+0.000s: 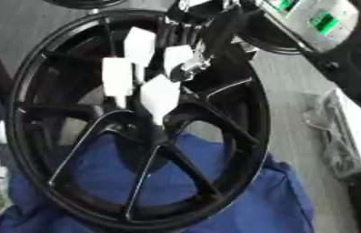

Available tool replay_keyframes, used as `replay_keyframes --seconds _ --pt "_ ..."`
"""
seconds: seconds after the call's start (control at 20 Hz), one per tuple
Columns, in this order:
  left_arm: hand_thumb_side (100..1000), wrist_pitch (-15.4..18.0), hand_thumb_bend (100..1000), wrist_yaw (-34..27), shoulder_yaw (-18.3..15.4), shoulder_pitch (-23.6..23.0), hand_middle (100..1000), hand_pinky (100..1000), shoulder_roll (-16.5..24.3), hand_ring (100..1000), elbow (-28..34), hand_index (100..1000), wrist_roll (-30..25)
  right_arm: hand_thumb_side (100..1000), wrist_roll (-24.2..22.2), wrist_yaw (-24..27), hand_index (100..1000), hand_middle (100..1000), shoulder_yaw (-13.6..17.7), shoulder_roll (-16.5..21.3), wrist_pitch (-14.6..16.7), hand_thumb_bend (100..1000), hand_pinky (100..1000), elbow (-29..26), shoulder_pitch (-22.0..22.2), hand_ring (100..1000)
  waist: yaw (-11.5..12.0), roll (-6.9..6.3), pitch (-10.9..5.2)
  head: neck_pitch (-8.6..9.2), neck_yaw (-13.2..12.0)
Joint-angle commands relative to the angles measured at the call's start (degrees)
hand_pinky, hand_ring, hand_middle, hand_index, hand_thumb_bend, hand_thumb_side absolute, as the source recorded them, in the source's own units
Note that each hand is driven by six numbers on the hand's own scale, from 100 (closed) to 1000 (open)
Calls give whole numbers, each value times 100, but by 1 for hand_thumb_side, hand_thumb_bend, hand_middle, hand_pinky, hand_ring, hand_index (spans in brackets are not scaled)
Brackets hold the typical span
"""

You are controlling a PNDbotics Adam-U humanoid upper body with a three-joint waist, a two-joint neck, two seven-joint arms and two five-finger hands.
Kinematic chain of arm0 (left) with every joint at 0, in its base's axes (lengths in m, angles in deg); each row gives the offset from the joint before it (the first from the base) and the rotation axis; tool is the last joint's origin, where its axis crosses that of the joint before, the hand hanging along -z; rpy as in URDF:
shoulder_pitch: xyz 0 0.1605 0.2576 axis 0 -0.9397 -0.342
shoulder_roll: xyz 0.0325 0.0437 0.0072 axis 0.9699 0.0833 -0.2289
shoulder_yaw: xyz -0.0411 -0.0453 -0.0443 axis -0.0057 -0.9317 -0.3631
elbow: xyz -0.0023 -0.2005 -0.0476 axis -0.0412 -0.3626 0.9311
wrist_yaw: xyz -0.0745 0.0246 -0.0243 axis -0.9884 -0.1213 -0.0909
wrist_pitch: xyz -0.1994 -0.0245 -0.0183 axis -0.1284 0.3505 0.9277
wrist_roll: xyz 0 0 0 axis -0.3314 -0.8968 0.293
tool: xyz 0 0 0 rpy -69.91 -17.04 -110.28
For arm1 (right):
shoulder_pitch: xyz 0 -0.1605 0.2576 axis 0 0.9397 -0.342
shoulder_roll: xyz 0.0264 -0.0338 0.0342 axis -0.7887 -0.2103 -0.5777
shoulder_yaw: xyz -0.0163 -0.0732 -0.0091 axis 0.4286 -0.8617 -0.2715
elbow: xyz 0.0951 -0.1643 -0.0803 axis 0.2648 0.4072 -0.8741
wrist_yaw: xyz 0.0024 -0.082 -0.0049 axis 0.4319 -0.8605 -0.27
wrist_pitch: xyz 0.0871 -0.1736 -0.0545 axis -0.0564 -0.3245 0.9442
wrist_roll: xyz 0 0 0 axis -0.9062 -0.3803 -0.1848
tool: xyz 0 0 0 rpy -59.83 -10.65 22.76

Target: Pull the pin out of the wheel hub.

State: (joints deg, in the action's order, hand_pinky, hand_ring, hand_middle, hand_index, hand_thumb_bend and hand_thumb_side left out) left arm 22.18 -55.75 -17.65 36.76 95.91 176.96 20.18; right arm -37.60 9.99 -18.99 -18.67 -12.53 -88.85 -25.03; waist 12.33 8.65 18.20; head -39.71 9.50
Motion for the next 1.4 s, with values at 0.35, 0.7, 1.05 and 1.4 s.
replay_keyframes --seconds 0.35,0.7,1.05,1.4 --pt "851 11 113 -2 -2 78 609 677 167 728 83 685 -28 247 -31 -91 791 701 143 74 -40 409 798 110 -88 727 -9 -48 -80 -11 45" --pt "851 10 112 -6 0 76 609 677 176 730 80 685 -39 119 -31 -101 787 695 133 55 53 363 796 184 -97 722 -16 -50 -75 -15 54" --pt "851 0 111 -10 19 80 609 677 180 732 75 684 -67 125 -31 -75 775 682 123 -16 47 359 787 267 -125 706 -20 -55 -62 -18 73" --pt "853 -15 112 -13 50 85 609 678 179 734 71 684 -104 115 -31 -63 763 666 74 -105 16 349 780 362 -161 694 -16 -55 -52 -28 88"
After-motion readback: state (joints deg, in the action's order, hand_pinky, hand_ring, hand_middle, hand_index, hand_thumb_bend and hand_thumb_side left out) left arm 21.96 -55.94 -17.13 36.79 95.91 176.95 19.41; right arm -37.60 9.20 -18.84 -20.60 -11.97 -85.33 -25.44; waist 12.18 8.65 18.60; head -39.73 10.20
